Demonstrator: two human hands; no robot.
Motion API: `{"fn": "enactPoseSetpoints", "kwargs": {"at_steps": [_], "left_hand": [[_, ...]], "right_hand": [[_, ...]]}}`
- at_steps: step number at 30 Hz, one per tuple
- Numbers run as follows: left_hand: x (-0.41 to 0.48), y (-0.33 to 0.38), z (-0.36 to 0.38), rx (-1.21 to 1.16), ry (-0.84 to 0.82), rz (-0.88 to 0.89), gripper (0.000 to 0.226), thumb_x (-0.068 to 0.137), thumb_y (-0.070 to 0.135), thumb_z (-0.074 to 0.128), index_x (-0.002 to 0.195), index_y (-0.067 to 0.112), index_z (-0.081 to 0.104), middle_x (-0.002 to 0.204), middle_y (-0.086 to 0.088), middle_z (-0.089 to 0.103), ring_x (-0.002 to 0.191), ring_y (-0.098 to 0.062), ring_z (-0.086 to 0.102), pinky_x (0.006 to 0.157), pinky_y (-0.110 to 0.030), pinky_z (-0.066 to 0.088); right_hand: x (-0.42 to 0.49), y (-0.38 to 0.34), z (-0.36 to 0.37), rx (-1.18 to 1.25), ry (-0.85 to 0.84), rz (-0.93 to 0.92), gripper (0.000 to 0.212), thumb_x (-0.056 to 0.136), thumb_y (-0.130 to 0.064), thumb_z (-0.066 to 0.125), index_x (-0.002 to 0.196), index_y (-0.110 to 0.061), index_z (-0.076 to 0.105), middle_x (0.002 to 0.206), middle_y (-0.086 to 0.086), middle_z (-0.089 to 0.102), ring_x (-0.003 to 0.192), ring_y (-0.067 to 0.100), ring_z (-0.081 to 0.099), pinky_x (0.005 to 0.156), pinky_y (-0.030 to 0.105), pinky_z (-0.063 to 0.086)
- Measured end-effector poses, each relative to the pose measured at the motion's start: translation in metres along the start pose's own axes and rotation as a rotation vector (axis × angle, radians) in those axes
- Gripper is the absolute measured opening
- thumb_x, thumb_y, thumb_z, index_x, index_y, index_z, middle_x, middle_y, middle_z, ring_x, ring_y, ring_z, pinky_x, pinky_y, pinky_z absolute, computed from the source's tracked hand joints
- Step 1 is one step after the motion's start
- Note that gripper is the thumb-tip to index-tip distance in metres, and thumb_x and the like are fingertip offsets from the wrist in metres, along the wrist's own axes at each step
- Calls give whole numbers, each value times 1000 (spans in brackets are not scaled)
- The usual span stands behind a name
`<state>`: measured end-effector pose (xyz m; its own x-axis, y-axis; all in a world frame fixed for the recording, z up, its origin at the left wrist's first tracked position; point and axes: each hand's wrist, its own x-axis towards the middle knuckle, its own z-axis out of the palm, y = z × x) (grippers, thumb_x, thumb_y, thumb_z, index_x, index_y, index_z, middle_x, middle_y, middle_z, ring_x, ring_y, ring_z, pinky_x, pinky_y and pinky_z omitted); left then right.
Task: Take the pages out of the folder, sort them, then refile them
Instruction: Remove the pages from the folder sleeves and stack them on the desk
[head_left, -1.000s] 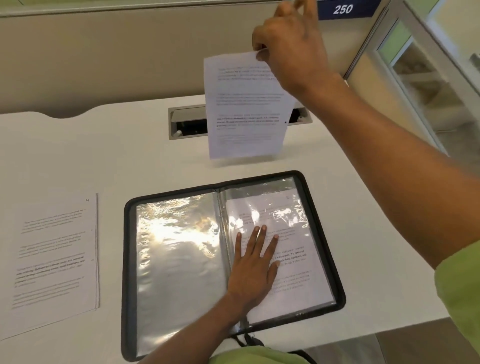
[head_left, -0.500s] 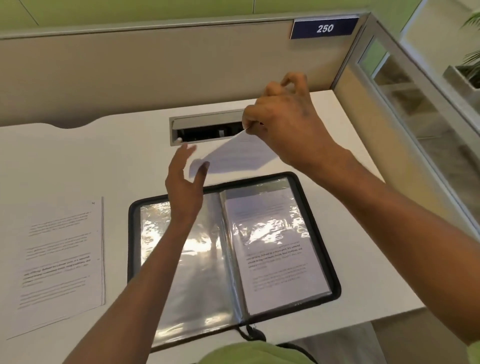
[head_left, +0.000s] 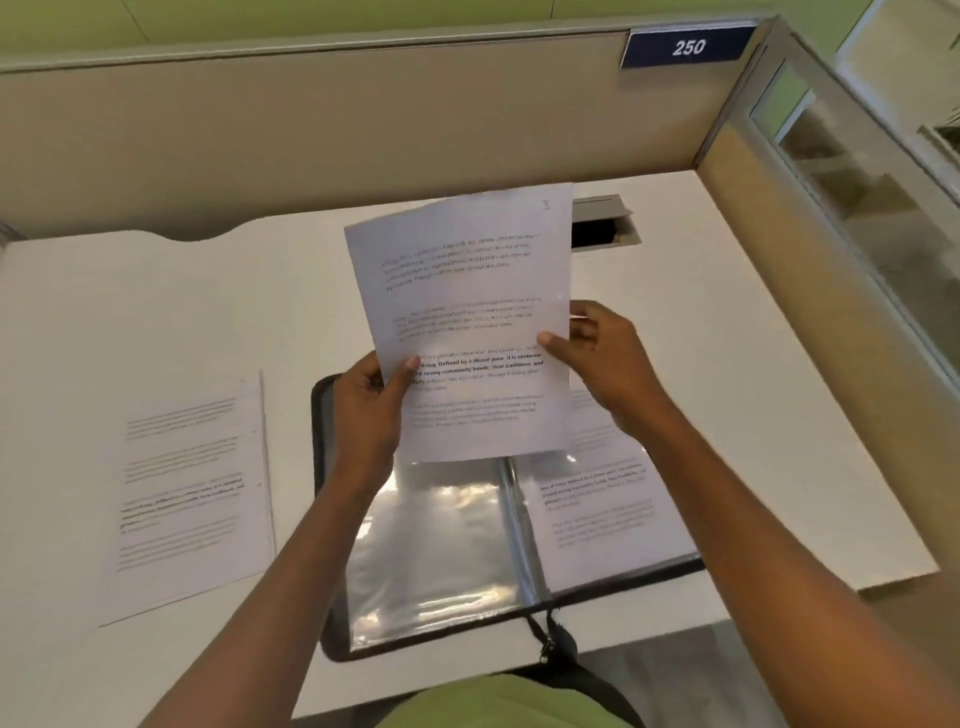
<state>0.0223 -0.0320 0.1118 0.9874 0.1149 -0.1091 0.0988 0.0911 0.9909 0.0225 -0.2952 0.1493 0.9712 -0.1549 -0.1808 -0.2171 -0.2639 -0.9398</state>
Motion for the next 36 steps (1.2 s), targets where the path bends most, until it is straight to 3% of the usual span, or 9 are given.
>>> {"fn": "enactPoseSetpoints", "kwargs": {"at_steps": [3, 6, 11, 16, 20, 29, 36], "left_hand": [[-7, -13, -34, 9, 30, -78, 15, 99, 13, 72, 113, 11, 77, 106, 0, 80, 97, -20, 77, 84, -37, 64], [-14, -25, -74, 41, 62, -161, 22, 102, 18, 69, 123, 15, 75, 112, 3, 79, 103, -20, 76, 88, -39, 62], [-16, -43, -160, 259, 218, -211, 11, 101, 26, 70, 99, 35, 76, 99, 9, 79, 93, -19, 76, 88, -48, 63], [-14, -46, -247, 535, 330, -144, 2, 97, 23, 73, 99, 23, 74, 95, 11, 75, 92, -24, 72, 89, -44, 57], [-11, -48, -306, 660, 425, -149, 14, 96, 19, 73, 109, 13, 76, 97, 0, 74, 92, -26, 69, 85, -39, 52], [-1, -60, -368, 725, 487, -187, 10, 92, 15, 78, 102, 12, 75, 90, -1, 71, 85, -26, 67, 79, -34, 46], [8, -84, -381, 718, 487, -173, 18, 92, 17, 79, 108, 15, 72, 92, -1, 72, 81, -28, 69, 75, -35, 48]], "right_hand": [[-16, 18, 49, -51, 108, -34, 17, 90, -16, 78, 107, -12, 73, 100, -4, 76, 89, 7, 73, 83, 30, 62], [-27, 25, 98, -71, 138, -27, 9, 90, -12, 76, 99, -12, 75, 92, -5, 76, 82, 10, 71, 74, 25, 59], [-33, 25, 181, -179, -5, 68, 11, 88, -10, 76, 97, -12, 71, 91, 0, 73, 78, 12, 69, 71, 25, 57], [-35, 22, 265, -195, -79, 91, 19, 83, -9, 80, 92, -17, 65, 80, -1, 69, 74, 11, 69, 66, 23, 58], [-37, 20, 327, -191, -163, 75, 19, 86, -4, 77, 95, -13, 63, 77, 0, 65, 70, 11, 63, 67, 24, 55], [-37, 28, 399, -168, -209, 132, 17, 89, 1, 72, 94, -9, 59, 70, -1, 59, 60, 7, 53, 54, 22, 48], [-32, 36, 413, -373, -248, 36, 20, 91, 2, 61, 98, -14, 51, 85, -2, 54, 71, 11, 49, 63, 31, 47]]}}
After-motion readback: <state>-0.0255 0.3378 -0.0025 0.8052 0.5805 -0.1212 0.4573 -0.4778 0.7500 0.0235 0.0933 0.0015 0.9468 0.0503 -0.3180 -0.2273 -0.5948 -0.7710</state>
